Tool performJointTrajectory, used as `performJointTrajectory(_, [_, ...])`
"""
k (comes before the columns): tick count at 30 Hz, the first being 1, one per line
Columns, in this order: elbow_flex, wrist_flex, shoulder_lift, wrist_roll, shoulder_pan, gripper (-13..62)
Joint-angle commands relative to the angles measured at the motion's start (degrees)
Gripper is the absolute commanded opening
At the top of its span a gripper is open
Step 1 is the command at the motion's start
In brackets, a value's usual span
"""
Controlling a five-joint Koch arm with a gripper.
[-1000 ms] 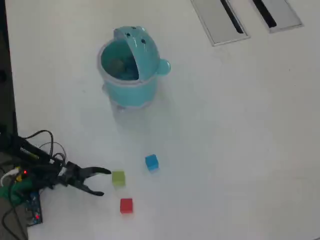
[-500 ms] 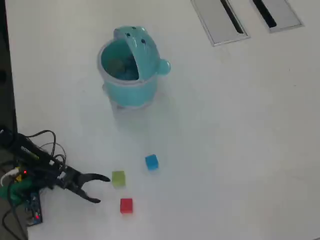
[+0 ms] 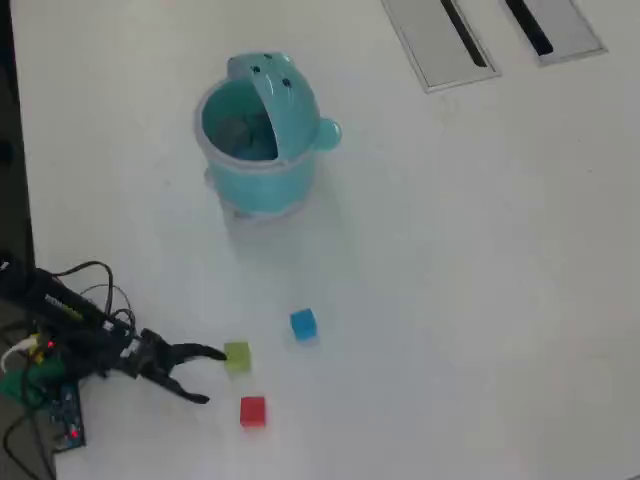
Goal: Grasp RGB lego blocks and put them in the bin one by one.
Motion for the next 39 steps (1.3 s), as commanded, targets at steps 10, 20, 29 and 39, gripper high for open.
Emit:
performJointTrajectory(10, [-18.9,-31.1,-33.7,-15.4,6.2,34.8])
performJointTrajectory(20, [-16.0,-33.4,-34.4,-20.8,3.9,34.5])
performJointTrajectory(29, [-17.6,-34.7,-33.5,-21.0,0.0,34.9])
performJointTrajectory(39, [-21.9,-23.3,-33.6,-20.8,2.0,34.1])
